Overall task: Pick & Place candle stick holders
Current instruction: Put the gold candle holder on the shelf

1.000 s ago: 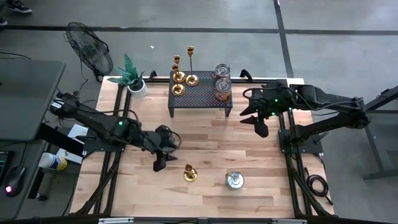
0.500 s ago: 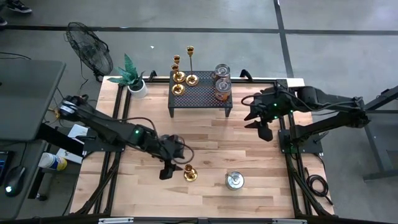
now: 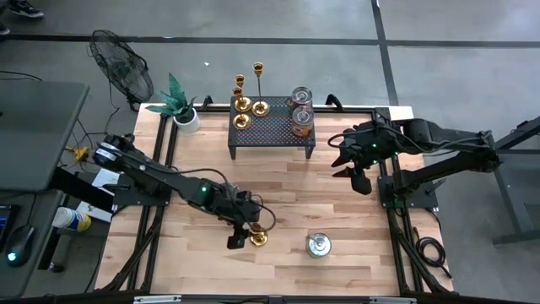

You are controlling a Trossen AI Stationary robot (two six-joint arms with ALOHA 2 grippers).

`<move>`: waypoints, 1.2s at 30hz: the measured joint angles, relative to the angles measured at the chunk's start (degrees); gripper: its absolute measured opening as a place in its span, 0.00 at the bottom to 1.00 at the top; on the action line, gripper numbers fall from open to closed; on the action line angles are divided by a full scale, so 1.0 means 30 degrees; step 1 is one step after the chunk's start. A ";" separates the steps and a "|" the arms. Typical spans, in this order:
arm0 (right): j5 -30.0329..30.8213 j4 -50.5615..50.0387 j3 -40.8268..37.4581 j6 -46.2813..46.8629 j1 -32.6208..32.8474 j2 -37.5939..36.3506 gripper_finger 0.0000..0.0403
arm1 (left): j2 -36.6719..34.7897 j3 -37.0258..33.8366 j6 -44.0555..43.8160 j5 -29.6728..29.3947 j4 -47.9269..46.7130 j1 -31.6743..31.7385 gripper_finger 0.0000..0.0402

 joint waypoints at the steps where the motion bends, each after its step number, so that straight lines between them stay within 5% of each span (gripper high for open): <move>1: 0.0000 0.0003 -0.0004 0.0021 0.0000 0.0000 0.35 | 0.0206 0.0003 -0.0007 -0.0049 0.0158 0.0000 0.61; 21: 0.0073 0.0011 -0.0004 -0.0132 0.0000 -0.0007 0.35 | 0.0694 0.0003 0.0350 -0.0900 0.1105 0.0000 0.59; 36: 0.0299 0.0011 -0.0004 -0.0278 0.0000 -0.0007 0.35 | 0.0694 0.0003 0.0342 -0.0449 0.1151 0.0000 0.30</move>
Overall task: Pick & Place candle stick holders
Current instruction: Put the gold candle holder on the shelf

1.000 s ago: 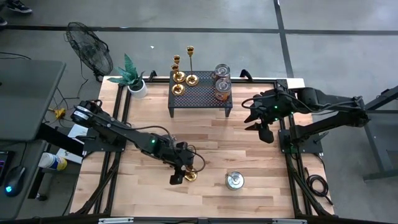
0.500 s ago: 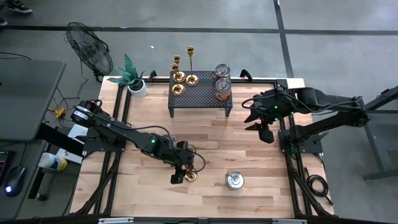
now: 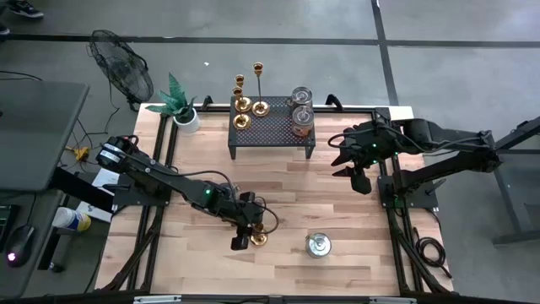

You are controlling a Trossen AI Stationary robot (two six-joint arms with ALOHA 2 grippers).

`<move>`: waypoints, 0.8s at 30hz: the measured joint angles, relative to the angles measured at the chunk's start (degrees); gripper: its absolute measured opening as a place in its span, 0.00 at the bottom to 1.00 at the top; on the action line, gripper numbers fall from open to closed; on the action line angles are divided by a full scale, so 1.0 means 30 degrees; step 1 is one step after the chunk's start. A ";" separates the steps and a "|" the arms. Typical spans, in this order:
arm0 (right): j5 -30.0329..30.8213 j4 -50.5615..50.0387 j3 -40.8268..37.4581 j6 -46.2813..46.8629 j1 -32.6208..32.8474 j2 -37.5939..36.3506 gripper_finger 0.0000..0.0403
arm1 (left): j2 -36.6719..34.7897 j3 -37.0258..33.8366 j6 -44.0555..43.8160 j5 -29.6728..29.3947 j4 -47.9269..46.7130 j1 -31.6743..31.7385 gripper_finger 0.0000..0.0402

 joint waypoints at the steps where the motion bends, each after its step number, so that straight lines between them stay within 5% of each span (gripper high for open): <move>1: 0.0000 0.0000 0.0000 0.0000 0.0000 0.0000 0.35 | 0.0000 0.0000 0.0000 0.0007 0.0042 0.0000 0.28; 17: 0.0000 0.0000 0.0000 0.0000 0.0000 0.0000 0.35 | -0.0022 0.0000 -0.0016 0.0014 0.0230 0.0007 0.04; 24: -0.0007 0.0000 0.0000 0.0030 0.0000 0.0000 0.35 | -0.0022 0.0000 -0.0007 -0.0014 0.0223 0.0000 0.04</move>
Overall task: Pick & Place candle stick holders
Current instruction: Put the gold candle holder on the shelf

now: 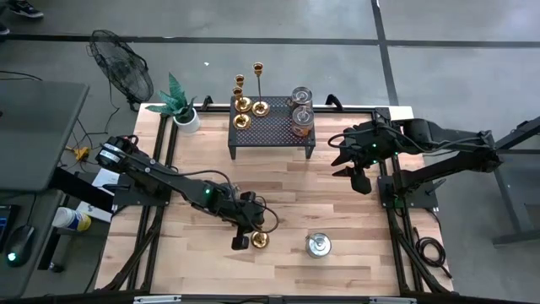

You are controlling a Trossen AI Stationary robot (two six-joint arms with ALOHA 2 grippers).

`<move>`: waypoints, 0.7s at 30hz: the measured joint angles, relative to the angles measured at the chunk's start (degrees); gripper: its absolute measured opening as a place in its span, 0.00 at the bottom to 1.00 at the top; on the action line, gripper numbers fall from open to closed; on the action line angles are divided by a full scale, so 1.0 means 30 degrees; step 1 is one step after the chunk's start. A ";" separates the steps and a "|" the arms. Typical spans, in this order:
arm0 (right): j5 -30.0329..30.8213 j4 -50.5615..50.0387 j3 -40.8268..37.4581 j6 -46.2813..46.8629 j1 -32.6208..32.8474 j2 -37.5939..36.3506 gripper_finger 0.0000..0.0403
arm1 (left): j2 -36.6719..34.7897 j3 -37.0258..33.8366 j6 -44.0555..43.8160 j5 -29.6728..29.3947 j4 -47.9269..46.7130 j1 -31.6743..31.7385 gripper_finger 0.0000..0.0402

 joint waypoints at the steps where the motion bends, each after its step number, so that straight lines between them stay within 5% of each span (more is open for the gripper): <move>1: 0.0000 0.0007 0.0000 0.0007 0.0000 0.0000 0.35 | 0.0000 0.0000 0.0002 -0.0006 0.0029 0.0000 0.05; 10: -0.0004 0.0007 0.0001 0.0043 0.0000 0.0000 0.35 | 0.0000 0.0720 -0.0130 -0.1332 0.0577 0.0000 0.03; 21: -0.0015 0.0007 0.0002 0.0337 -0.0002 0.0000 0.35 | -0.0007 0.3906 -0.1153 -0.8247 -0.2691 0.0007 0.03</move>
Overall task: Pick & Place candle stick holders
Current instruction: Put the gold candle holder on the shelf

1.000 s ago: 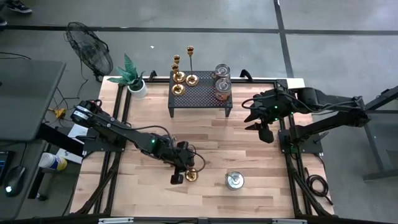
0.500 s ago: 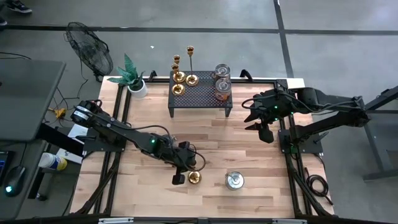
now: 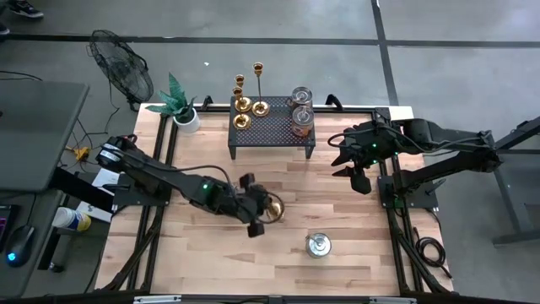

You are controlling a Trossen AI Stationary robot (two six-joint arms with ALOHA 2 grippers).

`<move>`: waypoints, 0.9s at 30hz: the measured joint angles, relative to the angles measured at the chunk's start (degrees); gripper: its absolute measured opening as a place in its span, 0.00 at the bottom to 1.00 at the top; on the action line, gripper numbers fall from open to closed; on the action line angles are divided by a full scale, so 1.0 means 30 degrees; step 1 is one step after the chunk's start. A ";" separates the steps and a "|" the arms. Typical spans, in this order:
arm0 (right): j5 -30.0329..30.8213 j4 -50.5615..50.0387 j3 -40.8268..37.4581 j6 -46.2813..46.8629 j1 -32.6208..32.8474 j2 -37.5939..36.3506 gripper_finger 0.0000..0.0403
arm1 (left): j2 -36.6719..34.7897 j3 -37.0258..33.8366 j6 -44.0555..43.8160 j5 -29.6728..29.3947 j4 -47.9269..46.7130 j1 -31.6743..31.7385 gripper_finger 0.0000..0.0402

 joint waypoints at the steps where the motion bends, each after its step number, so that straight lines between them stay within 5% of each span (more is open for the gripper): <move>1: 0.0007 0.0000 -0.0001 0.0016 0.0002 0.0006 0.35 | 0.0000 0.0319 -0.0272 -0.0892 -0.0530 0.0000 0.03; 7: 0.0007 0.0000 -0.0002 0.0070 0.0000 0.0000 0.35 | -0.0015 0.2362 -0.1084 -0.4327 -0.2483 0.0369 0.03; 27: 0.0990 0.0007 -0.0002 0.0736 -0.0005 0.0004 0.35 | -0.0015 0.7102 -0.3015 -0.3392 -0.7769 0.6232 0.02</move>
